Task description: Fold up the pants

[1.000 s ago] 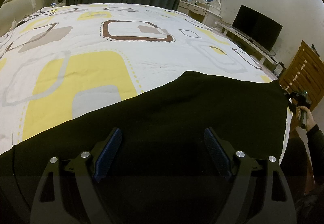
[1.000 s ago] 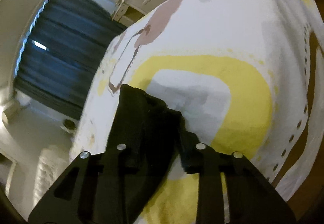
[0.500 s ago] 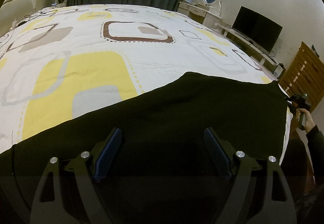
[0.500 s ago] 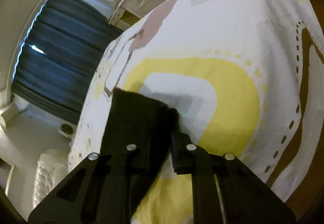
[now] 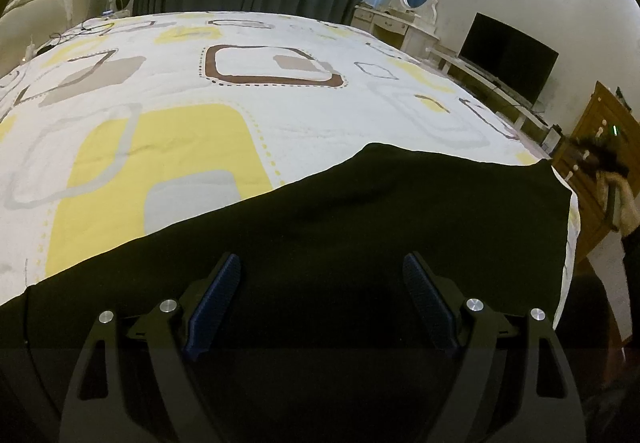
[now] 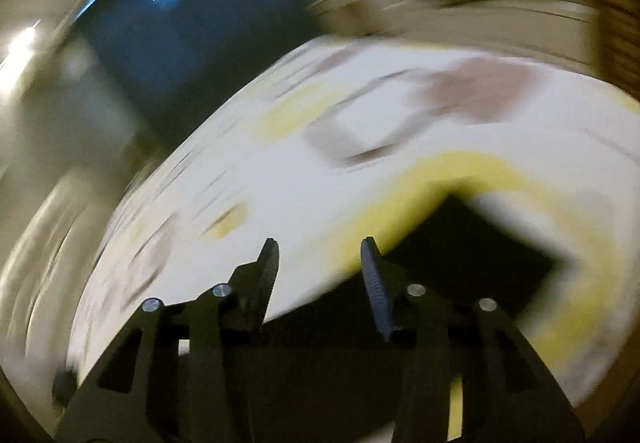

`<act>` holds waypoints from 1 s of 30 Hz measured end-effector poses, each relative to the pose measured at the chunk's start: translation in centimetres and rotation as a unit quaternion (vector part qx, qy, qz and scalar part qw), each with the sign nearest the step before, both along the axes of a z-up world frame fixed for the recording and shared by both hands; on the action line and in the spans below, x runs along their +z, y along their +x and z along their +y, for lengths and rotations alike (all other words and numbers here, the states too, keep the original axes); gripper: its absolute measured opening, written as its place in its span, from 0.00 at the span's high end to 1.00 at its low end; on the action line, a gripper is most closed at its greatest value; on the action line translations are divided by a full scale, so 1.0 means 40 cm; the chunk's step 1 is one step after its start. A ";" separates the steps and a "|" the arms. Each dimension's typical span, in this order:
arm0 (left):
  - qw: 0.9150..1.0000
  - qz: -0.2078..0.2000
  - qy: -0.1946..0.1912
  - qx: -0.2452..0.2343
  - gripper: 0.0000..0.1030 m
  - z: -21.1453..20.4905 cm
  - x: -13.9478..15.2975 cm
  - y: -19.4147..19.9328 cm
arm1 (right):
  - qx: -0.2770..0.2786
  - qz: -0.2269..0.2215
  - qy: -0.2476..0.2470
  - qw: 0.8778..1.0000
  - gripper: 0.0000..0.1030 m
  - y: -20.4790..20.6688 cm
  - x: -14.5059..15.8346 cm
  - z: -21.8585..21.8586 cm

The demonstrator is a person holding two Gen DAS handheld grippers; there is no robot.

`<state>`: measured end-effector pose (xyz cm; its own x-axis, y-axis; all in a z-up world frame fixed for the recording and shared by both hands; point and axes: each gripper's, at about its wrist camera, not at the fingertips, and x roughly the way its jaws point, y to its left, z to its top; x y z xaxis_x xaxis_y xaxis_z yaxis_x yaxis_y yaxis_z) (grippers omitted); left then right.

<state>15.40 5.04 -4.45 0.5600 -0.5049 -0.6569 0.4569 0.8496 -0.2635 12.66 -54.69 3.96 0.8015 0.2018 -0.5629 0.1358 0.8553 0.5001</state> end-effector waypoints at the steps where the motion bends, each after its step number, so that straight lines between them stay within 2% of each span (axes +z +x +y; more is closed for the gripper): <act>1: 1.000 0.000 0.001 0.001 0.20 0.001 0.001 -0.002 | 0.058 0.008 0.007 0.998 0.58 0.056 0.003 0.074; 2: 1.000 0.001 0.001 0.001 0.20 0.002 0.002 -0.004 | 0.129 0.020 0.010 0.991 0.58 0.122 -0.002 0.174; 4: 1.000 0.001 0.002 0.005 0.20 0.010 0.005 -0.009 | 0.211 0.040 0.006 0.977 0.58 0.199 -0.020 0.315; 7: 1.000 -0.002 0.009 0.003 0.20 0.020 0.007 -0.024 | 0.318 0.069 0.002 0.946 0.58 0.322 -0.055 0.523; 11: 0.999 -0.020 0.039 0.004 0.20 0.026 0.013 -0.052 | 0.405 0.117 -0.008 0.907 0.58 0.420 -0.125 0.726; 14: 0.997 -0.043 0.061 0.016 0.20 0.037 0.026 -0.072 | 0.440 0.139 -0.024 0.887 0.58 0.443 -0.164 0.818; 17: 0.994 -0.060 0.080 0.039 0.20 0.058 0.037 -0.084 | 0.468 0.161 -0.012 0.869 0.58 0.476 -0.202 0.875; 19: 0.992 -0.063 0.099 0.055 0.20 0.076 0.036 -0.082 | 0.479 0.171 -0.010 0.861 0.58 0.479 -0.217 0.889; 24: 0.993 -0.049 0.087 0.059 0.20 0.109 0.017 -0.076 | 0.492 0.195 -0.005 0.849 0.61 0.504 -0.261 0.931; 25: 0.994 -0.048 0.084 0.060 0.20 0.111 0.013 -0.075 | 0.497 0.196 -0.010 0.845 0.75 0.503 -0.267 0.942; 26: 0.994 -0.047 0.084 0.060 0.20 0.111 0.010 -0.075 | 0.501 0.194 -0.017 0.843 0.84 0.499 -0.270 0.948; 28: 0.993 -0.047 0.084 0.062 0.20 0.109 0.004 -0.071 | 0.499 0.187 -0.028 0.846 0.87 0.493 -0.267 0.949; 30: 0.993 -0.045 0.085 0.062 0.20 0.107 0.000 -0.065 | 0.488 0.175 -0.032 0.854 0.89 0.498 -0.256 0.945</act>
